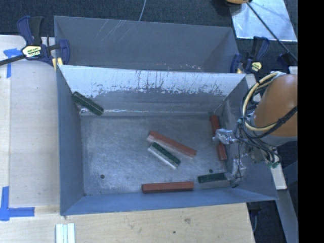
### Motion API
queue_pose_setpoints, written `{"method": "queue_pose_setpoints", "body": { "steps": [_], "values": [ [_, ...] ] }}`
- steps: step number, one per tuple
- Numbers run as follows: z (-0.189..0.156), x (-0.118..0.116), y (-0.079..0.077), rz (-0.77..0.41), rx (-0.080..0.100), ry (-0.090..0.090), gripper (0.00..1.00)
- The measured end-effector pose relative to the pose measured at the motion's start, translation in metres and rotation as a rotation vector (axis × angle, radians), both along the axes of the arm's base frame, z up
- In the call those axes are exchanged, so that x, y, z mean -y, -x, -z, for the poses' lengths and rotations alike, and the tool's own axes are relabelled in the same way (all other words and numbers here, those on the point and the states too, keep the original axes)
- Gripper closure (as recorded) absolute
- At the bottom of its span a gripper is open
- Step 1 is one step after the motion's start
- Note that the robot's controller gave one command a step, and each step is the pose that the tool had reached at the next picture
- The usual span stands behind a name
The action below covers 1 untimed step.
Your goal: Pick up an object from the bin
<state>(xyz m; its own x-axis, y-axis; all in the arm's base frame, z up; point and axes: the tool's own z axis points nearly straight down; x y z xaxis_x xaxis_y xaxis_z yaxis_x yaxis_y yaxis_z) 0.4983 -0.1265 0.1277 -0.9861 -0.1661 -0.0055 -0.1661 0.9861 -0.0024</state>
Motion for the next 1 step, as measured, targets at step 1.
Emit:
{"method": "queue_pose_setpoints", "body": {
  "steps": [1],
  "values": [
    [0.059,-0.0178,0.0084,-0.096,0.002,-0.001,0.0]
  ]
}}
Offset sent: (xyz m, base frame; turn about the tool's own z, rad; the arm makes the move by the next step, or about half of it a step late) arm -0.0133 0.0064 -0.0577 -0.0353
